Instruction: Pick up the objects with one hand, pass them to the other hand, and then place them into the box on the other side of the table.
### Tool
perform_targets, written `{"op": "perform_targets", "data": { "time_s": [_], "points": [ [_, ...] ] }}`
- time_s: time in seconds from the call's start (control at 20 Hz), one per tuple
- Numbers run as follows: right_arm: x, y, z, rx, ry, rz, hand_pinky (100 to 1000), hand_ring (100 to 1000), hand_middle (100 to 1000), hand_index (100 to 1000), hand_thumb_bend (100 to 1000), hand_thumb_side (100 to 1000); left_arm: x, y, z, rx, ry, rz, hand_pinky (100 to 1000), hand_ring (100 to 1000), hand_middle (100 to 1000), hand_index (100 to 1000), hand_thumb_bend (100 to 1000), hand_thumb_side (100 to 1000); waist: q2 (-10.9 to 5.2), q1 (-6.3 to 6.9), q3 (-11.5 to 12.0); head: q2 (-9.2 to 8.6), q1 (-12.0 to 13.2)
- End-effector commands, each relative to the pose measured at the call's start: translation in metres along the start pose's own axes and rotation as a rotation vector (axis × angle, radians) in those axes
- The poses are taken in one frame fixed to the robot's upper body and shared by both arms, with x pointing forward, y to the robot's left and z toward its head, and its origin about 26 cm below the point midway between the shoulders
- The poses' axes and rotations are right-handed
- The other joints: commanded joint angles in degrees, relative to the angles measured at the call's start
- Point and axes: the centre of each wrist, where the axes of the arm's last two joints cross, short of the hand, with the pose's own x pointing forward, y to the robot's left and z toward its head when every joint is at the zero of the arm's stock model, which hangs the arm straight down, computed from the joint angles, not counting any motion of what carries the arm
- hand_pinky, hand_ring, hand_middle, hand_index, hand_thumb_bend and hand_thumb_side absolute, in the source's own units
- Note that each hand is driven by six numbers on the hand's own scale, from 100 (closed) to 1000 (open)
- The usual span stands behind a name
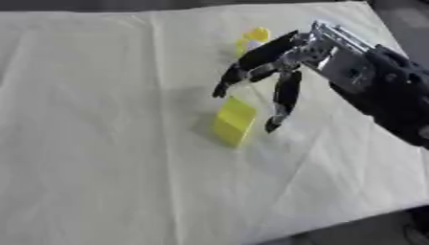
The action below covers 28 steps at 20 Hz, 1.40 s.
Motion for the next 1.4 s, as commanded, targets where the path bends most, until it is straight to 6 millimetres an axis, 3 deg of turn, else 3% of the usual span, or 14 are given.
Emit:
{"op": "perform_targets", "data": {
  "time_s": [0.05, 0.95, 1.4],
  "points": [
    [0.0, -0.011, 0.008, -0.036, 0.023, 0.049, 1000, 907, 838, 957, 563, 162, -0.001, 0.016, 0.0, 0.036, 0.002, -0.023, 821, 809, 769, 815, 238, 496, -2.15, 1.21, 0.0, 0.34, -0.1],
    [-0.004, 0.007, -0.013, -0.029, 0.041, 0.028, 1000, 895, 820, 938, 550, 178, 0.003, 0.016, -0.001, 0.046, -0.003, -0.003, 819, 807, 764, 812, 227, 502, -1.22, 1.04, 1.0, 0.27, -0.7],
    [-0.008, 0.016, -0.019, -0.022, 0.049, 0.014, 994, 878, 768, 884, 498, 128, 0.003, 0.015, -0.001, 0.048, -0.001, 0.003, 819, 806, 763, 811, 225, 504, -0.63, 1.2, 1.0, -0.04, -0.6]
  ]
}}
